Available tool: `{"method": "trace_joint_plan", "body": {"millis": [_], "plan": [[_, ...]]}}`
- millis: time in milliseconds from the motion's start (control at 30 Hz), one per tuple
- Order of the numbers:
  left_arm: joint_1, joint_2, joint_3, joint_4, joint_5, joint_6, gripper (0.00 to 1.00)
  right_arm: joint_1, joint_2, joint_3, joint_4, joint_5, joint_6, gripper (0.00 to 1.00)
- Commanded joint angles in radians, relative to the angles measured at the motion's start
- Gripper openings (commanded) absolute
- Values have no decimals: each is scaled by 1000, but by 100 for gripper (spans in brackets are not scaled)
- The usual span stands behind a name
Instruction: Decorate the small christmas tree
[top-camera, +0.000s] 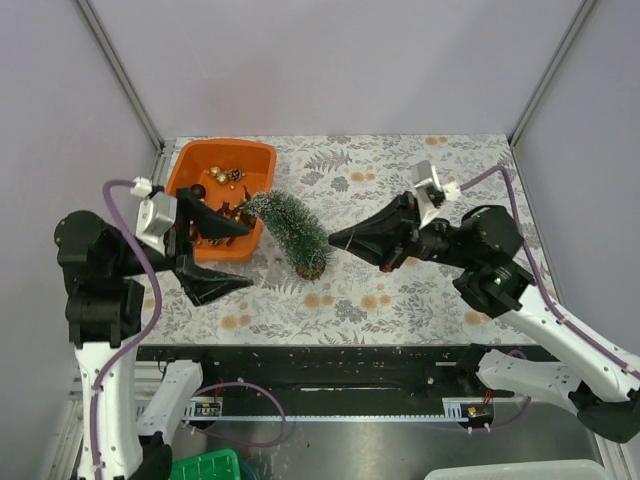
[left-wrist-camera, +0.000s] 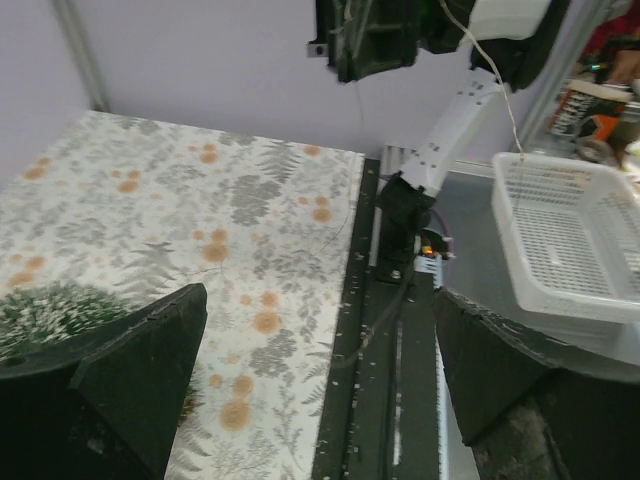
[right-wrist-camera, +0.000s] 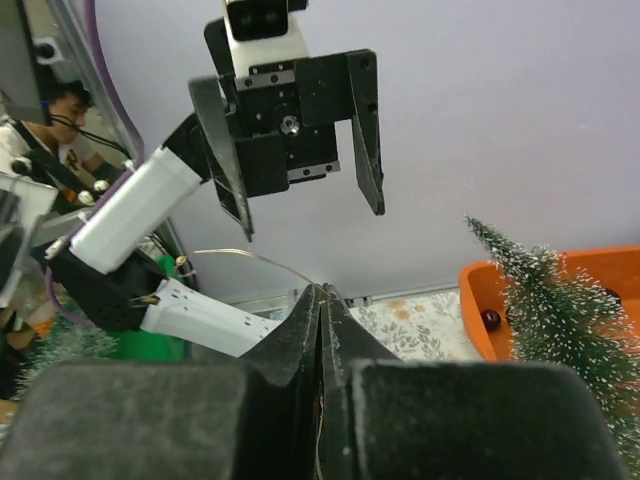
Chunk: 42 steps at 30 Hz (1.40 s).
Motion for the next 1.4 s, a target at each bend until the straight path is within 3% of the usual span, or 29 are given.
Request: {"method": "trace_joint_plan", "body": {"millis": [0,233,267,367,533,800,833,900,967,1067,1233,1367], "plan": [[-89,42,-10,239,27,-210,99,49,78,69,-91,107,-190,0],[-90,-15,-111,244,176,-269,99,164,193,91,-113,233,-288,0],[-90,-27,-131,282,203,-307,99,176,202,86,-98,256,-296,0],[-86,-82,-243,608,246,-532,99,211,230,88,-85,329,-336,0],[-61,-105,-272,621,246,-505,99,257,260,93,-85,437,-380,0],[94,-158,-366,737,196,-509,99,345,305,119,-32,630,-448,0],[115,-133,-345,768,196,-552,99,349,311,125,-30,636,-451,0],[182,-35,-285,1027,237,-822,99,356,323,134,-27,646,-453,0],[244,55,-240,1115,251,-960,99,357,335,140,-21,650,-451,0],[292,-8,-342,1246,251,-973,99,357,352,151,-24,655,-443,0],[344,-32,-430,1238,248,-1016,99,359,360,145,-26,655,-431,0],[325,-125,-472,1114,249,-950,99,359,371,131,2,647,-417,0]]}}
